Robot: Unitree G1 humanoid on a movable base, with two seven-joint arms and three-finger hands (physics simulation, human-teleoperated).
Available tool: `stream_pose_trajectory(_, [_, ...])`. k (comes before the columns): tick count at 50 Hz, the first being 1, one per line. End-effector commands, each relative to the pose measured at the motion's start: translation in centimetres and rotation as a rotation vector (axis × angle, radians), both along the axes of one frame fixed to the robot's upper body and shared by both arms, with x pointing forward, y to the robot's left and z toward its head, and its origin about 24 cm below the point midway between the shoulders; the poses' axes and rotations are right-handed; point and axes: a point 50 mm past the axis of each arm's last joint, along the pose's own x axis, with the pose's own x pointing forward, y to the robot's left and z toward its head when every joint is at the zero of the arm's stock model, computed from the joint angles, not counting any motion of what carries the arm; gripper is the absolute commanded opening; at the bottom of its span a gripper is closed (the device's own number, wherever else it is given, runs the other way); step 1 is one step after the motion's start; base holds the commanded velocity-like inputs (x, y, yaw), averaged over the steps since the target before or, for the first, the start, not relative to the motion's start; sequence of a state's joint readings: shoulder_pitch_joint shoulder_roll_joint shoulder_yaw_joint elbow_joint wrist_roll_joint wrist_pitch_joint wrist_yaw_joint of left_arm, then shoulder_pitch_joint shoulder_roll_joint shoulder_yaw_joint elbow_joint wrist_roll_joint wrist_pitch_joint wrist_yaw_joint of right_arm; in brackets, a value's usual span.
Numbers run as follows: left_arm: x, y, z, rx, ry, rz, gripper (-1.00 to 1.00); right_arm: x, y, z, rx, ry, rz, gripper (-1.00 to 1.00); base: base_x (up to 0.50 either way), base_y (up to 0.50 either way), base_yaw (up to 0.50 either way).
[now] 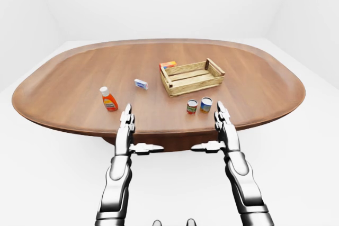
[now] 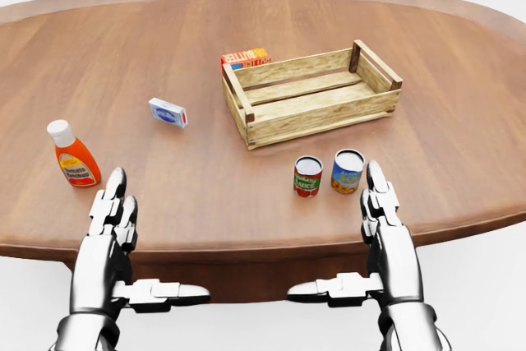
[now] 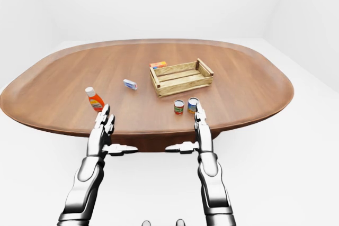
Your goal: Pick up the tomato sauce, and put it in the wooden tray.
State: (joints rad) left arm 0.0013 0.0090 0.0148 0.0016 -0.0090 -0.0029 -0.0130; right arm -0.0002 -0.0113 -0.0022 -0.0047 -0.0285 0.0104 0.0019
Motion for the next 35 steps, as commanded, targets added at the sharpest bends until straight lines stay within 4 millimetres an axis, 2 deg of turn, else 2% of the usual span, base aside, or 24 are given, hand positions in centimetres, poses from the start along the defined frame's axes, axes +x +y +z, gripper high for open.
stream_pose_trajectory(1, [-0.3,1.1,0.0,0.002,-0.003,0.014,1.0,-0.1,-0.1,0.3,-0.077,0.009,0.013,1.0,0.0,0.0,0.0])
stream_pose_trajectory(4, [-0.3,1.1,0.1,0.003,-0.004,0.017,1.0,0.0,-0.2,0.1,-0.08,0.014,0.013,1.0,0.0,0.0,0.0])
stream_pose_trajectory(6, [-0.3,1.3,0.3,0.003,-0.006,0.023,1.0,0.0,-0.3,0.6,-0.027,0.005,0.026,1.0,0.5,0.0,0.0])
stream_pose_trajectory(35, [-0.7,1.5,1.0,0.006,-0.028,0.031,1.0,-0.3,0.3,0.3,-0.059,0.014,0.067,1.0,0.5,0.0,0.0])
